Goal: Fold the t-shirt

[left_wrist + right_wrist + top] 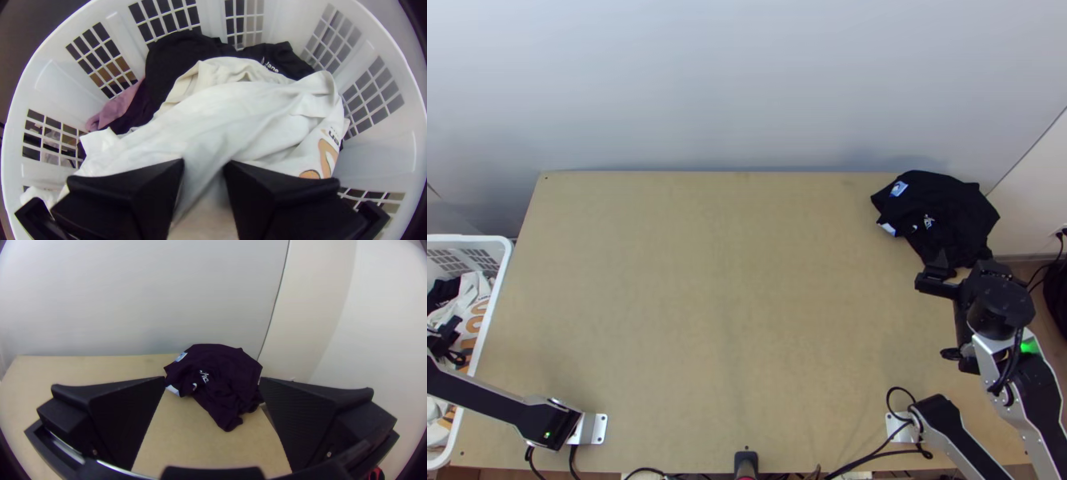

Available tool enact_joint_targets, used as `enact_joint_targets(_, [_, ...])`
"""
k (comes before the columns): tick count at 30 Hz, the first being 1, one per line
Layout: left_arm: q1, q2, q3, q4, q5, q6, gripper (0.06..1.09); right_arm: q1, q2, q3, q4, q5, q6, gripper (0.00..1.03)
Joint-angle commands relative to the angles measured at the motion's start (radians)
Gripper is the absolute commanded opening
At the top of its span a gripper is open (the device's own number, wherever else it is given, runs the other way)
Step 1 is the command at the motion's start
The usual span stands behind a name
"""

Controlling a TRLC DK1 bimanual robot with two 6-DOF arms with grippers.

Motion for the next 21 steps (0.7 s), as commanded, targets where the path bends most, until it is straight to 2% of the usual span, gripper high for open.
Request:
enact_joint_targets(1, [-0.006,0.029,0.024,0.006,0.006,0.044,0.09,-0.018,-0.011,-0.029,0.006,0.001,-0.002,0.98])
enact_joint_targets(5, [-0.006,-0.026,0.023,0.008,0.018,0.040,0.10,-0.024,-0.023,-0.041,0.006,0.002,-0.002,0.98])
enact_joint_targets(10, [-0.006,-0.208,0.010,0.000,0.136,-0.039,0.10,-0.030,-0.031,-0.046,0.006,0.001,-0.002,0.98])
enact_joint_targets(12, [-0.008,-0.287,0.033,-0.046,0.195,-0.086,0.10,-0.031,-0.031,-0.044,0.006,0.001,-0.002,0.98])
enact_joint_targets(14, [-0.020,-0.360,0.090,-0.163,0.210,-0.134,0.10,-0.031,-0.031,-0.041,0.007,0.001,-0.002,0.98])
enact_joint_targets(19, [-0.060,-0.414,0.400,-0.624,0.403,-0.171,0.10,-0.031,-0.029,-0.017,0.006,0.001,-0.002,0.98])
enact_joint_targets(21, [-0.078,-0.429,0.513,-0.759,0.477,-0.203,0.10,-0.033,-0.026,0.013,0.000,0.001,-0.002,0.98])
